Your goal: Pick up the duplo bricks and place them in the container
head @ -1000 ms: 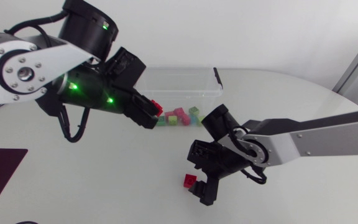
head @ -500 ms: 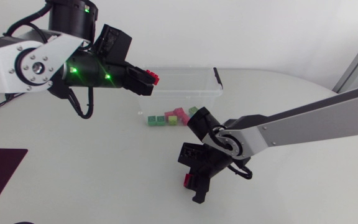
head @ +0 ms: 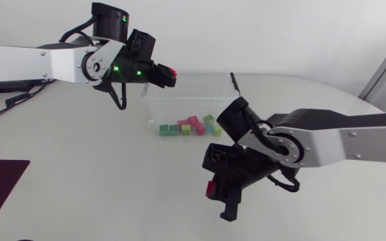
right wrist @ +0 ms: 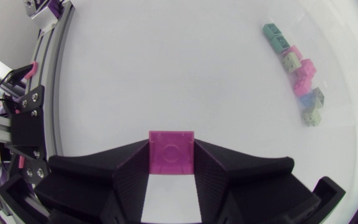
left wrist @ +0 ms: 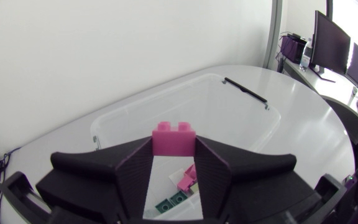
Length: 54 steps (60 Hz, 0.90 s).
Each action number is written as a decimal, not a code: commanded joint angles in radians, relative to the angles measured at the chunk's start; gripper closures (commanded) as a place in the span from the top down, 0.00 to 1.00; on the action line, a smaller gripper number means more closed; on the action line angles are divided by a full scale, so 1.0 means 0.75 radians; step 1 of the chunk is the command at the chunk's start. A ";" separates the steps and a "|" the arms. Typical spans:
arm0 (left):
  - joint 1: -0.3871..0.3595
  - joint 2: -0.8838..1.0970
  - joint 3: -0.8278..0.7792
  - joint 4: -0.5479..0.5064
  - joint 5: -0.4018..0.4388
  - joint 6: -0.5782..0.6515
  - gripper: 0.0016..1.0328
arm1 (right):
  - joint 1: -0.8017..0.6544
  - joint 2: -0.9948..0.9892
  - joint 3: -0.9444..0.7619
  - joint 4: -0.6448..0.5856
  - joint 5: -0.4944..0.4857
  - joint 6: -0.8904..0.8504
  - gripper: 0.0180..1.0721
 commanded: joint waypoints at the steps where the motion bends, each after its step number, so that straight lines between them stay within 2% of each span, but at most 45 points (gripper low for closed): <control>1: 0.014 0.080 0.083 0.021 0.003 -0.030 0.51 | -0.008 -0.076 0.014 -0.062 0.017 0.022 0.23; 7: 0.024 0.137 0.122 0.021 -0.016 -0.020 0.88 | -0.046 -0.148 0.104 -0.154 0.034 0.022 0.23; 9: 0.030 0.141 0.124 0.021 -0.024 -0.018 0.94 | -0.063 -0.164 0.143 -0.185 0.038 0.020 0.23; 16: 0.061 0.102 0.102 0.011 -0.026 -0.018 0.95 | -0.132 -0.193 0.282 -0.232 0.048 0.020 0.23; 25: 0.114 -0.057 0.002 -0.046 -0.026 -0.016 0.95 | -0.200 -0.170 0.480 -0.210 0.069 0.061 0.23; 43: 0.255 -0.626 -0.522 -0.069 -0.026 0.082 0.95 | -0.251 0.188 0.777 0.132 0.181 0.202 0.23; 54: 0.296 -0.808 -0.673 -0.083 -0.026 0.119 0.95 | -0.263 0.360 0.885 0.263 0.236 0.241 0.23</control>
